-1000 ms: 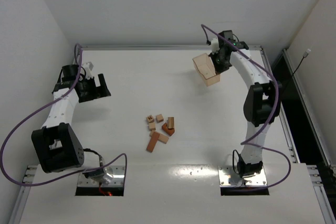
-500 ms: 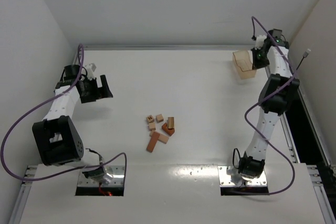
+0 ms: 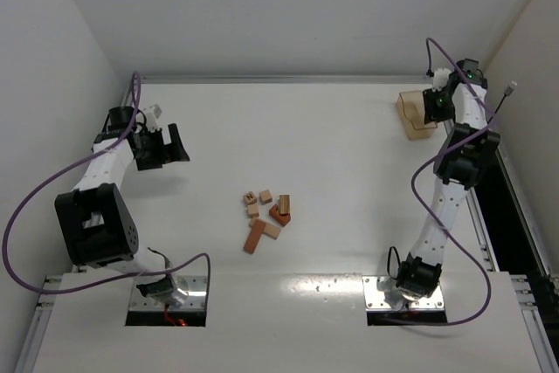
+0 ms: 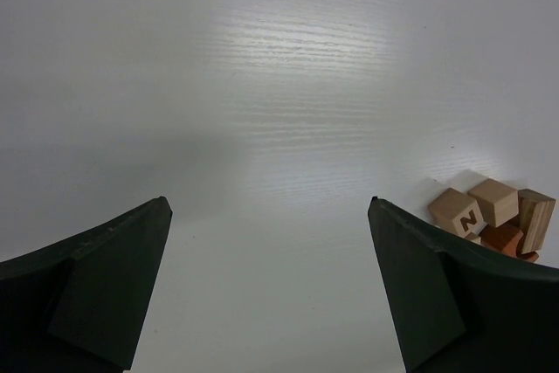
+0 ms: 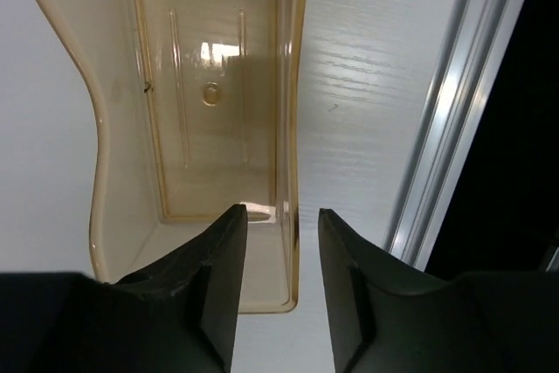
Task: Build the wood block tower
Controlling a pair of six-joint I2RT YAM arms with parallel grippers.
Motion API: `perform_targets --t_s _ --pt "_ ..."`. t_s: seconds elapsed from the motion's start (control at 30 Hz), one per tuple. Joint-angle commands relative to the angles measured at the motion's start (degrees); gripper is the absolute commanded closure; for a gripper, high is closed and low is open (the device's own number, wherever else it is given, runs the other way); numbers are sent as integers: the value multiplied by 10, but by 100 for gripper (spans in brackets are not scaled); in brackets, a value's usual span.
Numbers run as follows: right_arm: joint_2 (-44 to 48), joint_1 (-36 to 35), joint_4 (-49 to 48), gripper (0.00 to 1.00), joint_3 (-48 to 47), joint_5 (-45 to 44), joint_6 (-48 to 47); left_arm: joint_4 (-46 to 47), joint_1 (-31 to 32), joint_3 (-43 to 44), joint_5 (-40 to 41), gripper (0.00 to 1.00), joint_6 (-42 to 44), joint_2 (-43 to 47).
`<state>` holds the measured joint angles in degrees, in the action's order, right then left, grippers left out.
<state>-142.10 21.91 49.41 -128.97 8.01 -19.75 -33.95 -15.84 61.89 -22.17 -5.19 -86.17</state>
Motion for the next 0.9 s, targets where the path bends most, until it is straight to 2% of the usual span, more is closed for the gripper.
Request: perform_targets --t_s 0.0,0.03,0.07,0.1,0.13,0.3,0.33,0.5,0.6,0.63,0.67,0.7,0.73,0.8,0.83,0.87 --pt "-5 2 -7 63 -17 26 -12 13 -8 24 -13 6 2 -2" --pt "-5 2 -7 48 -17 26 -6 13 -8 24 -13 6 2 -2" --pt "1 2 -7 41 -11 32 -6 13 -8 24 -18 6 2 -2" --pt "12 8 -7 30 -6 38 0 13 -8 24 -18 6 2 -2" --pt "22 8 -7 27 2 38 5 13 -8 24 -18 6 2 -2" --pt "134 0 -34 18 106 58 26 13 -8 10 -23 6 2 4" --pt "180 -6 -40 16 122 58 34 20 -8 4 -23 6 2 19" --pt "319 -12 -71 15 212 81 77 32 -8 -16 -23 6 -3 45" --pt "407 -28 -81 17 249 106 82 32 -8 -16 -23 0 -3 69" --pt "435 -35 -92 13 292 106 82 32 -8 -22 -23 0 -3 74" --pt "466 -45 -105 2 319 106 82 38 -8 -28 -29 0 -3 80" --pt "498 -59 -118 0 347 99 63 38 -8 -28 -29 0 -3 96" --pt "553 -105 -118 0 394 84 38 44 -8 -36 -29 0 -3 104" --pt "601 -173 -118 0 446 34 20 44 -3 -45 -29 0 4 118" --pt "620 -239 -118 0 490 0 20 44 -2 -45 -29 0 9 129" --pt "646 -265 -112 0 506 6 12 44 4 -52 -29 0 14 135"
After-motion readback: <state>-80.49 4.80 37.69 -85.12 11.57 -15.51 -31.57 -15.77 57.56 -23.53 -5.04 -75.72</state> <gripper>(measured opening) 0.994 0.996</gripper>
